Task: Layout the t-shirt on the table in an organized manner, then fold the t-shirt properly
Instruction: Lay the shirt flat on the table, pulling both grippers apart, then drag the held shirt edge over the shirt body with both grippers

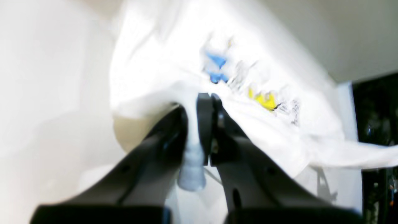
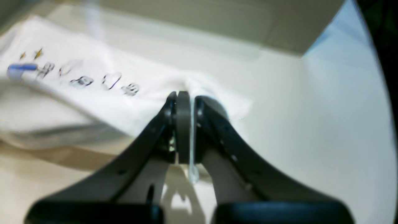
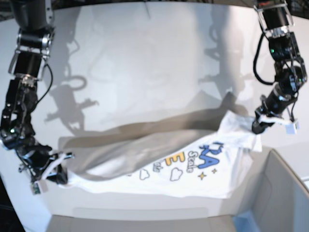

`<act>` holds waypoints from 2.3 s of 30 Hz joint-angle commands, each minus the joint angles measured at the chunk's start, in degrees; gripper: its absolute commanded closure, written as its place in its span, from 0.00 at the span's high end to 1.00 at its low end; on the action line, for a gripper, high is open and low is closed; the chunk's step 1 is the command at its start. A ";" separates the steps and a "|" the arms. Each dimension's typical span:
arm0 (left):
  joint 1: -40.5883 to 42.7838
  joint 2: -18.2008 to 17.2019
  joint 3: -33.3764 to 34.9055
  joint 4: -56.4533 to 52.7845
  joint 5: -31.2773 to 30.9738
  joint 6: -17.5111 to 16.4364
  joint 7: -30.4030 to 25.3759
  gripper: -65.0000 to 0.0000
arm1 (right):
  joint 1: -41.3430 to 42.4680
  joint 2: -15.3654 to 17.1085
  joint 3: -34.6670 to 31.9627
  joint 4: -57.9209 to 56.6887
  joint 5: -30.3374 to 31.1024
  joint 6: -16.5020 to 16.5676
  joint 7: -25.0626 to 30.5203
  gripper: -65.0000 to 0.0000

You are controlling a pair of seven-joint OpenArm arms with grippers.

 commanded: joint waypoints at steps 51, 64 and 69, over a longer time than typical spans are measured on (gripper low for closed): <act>35.11 6.32 -11.38 12.30 -0.70 -0.57 -1.69 0.00 | -41.61 -2.13 27.94 17.21 12.15 14.27 -6.30 0.00; 16.30 6.14 -13.49 11.77 -0.26 -0.39 7.11 0.00 | -34.85 -1.60 26.80 15.54 11.72 14.18 -5.42 0.00; 6.54 6.23 -13.14 10.45 3.17 -0.30 13.26 0.00 | -30.01 -1.52 23.99 10.79 7.14 14.18 -5.34 0.00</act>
